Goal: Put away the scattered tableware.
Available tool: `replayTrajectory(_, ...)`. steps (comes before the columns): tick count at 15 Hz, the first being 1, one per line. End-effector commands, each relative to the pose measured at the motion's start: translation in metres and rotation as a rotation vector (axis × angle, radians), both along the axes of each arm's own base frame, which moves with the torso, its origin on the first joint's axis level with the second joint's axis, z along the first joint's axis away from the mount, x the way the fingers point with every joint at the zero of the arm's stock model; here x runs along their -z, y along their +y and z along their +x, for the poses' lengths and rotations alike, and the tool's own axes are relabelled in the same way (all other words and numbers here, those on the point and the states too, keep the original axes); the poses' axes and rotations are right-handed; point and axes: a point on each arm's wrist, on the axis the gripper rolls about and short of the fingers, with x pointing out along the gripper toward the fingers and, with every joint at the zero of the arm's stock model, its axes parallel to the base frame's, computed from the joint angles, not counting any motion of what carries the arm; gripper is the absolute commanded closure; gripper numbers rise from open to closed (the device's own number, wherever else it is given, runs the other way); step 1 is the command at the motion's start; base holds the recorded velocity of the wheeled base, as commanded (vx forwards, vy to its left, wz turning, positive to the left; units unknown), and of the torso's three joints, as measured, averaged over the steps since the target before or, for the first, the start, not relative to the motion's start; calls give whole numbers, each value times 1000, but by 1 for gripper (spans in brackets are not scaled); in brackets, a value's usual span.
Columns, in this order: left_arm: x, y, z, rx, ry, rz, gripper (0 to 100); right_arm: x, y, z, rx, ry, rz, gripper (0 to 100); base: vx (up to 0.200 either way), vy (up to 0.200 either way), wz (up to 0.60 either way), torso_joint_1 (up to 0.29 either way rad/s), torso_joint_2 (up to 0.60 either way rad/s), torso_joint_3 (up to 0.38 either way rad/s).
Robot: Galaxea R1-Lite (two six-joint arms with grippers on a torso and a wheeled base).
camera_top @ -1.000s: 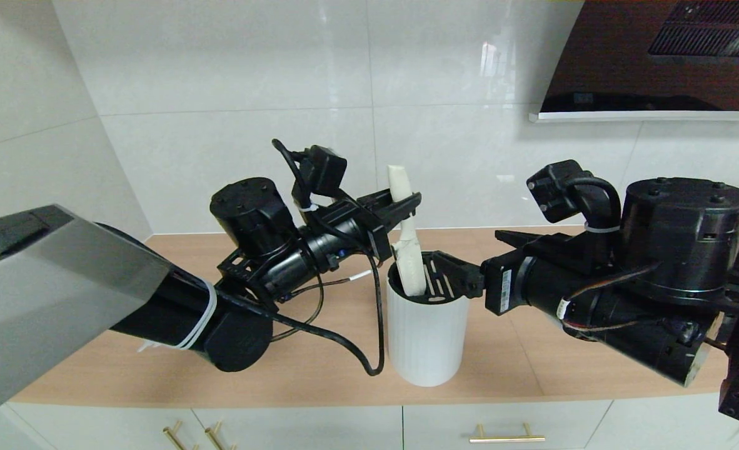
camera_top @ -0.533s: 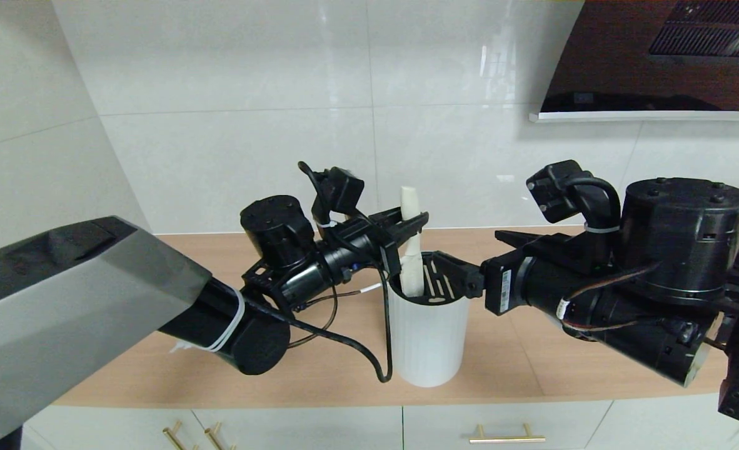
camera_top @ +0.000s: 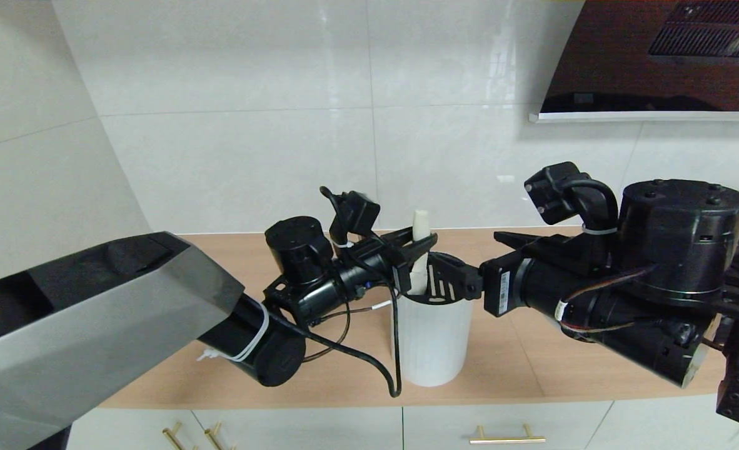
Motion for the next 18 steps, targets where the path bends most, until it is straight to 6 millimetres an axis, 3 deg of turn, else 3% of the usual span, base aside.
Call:
replayTrajectory(1,14,-3,2,5,34,20,100,1,1,0,-1,0,-5,0,0,0,0,0,0,0)
replayTrajectory(8,13,-3,3,5,31,16,100,1,1,1,-1,1,-6,0,0,0,0,0,0,0)
replayTrajectory(9,12,-3,3,5,31,16,0,1,1,1,-1,1,-6,0,0,0,0,0,0,0)
replayTrajectory(14,6,-3,5,-5,12,0,0,2,1,1,-1,4,-8,0,0,0,0,0,0,0)
replayTrajectory(17,-16,0,2,-19,-64,-56,0,0,0,0,-1,-2,-3,0,0,0,0,0,0,0)
replayTrajectory(18,-32,5,-5,-70,-90,-85,0,-1,0,0,1,-4,-1,0,0,0,0,0,0,0)
